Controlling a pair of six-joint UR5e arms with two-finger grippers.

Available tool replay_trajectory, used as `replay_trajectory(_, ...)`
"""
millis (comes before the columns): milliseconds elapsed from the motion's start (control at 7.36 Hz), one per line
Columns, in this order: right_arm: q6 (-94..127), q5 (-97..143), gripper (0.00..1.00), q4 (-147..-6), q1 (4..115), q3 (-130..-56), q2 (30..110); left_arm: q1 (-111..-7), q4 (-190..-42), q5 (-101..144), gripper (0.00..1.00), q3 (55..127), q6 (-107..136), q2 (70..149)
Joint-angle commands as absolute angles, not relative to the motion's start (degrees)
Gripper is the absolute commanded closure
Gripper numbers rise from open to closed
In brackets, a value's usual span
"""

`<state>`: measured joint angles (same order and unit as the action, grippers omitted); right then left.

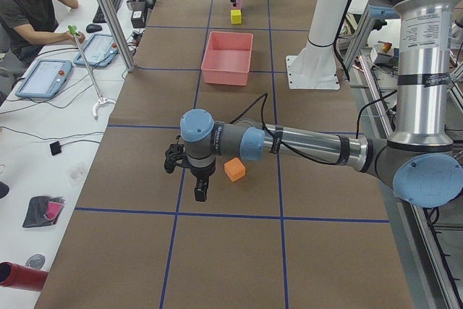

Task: Place blocks into pink bin with both arms
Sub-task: 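Lower the right gripper onto the light pink cube and close it, then release the pink cube into the bin while the left arm reaches out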

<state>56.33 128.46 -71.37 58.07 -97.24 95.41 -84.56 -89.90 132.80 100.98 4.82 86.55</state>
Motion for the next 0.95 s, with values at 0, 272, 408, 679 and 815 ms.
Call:
replay_trajectory(0,60.11,128.41,0.93,-71.37,58.01,-97.29,94.75,-84.55,-89.91,132.80,0.00,100.99,4.83,86.48)
replay_trajectory(272,61.34,128.67,1.00,-71.45,58.10,-101.30,94.22,-84.55,-89.91,132.80,0.00,100.99,4.83,86.83)
replay_trajectory(408,67.09,128.85,1.00,-72.24,58.18,-105.34,92.04,-84.46,-89.91,132.80,0.00,101.07,5.18,87.27)
replay_trajectory(679,78.87,129.02,1.00,-73.38,57.05,-106.26,81.45,-83.94,-89.91,132.98,0.00,100.99,5.45,89.81)
replay_trajectory(815,83.36,128.50,1.00,-76.52,54.34,-106.26,75.04,-81.15,-89.91,133.24,0.00,101.07,7.10,90.96)
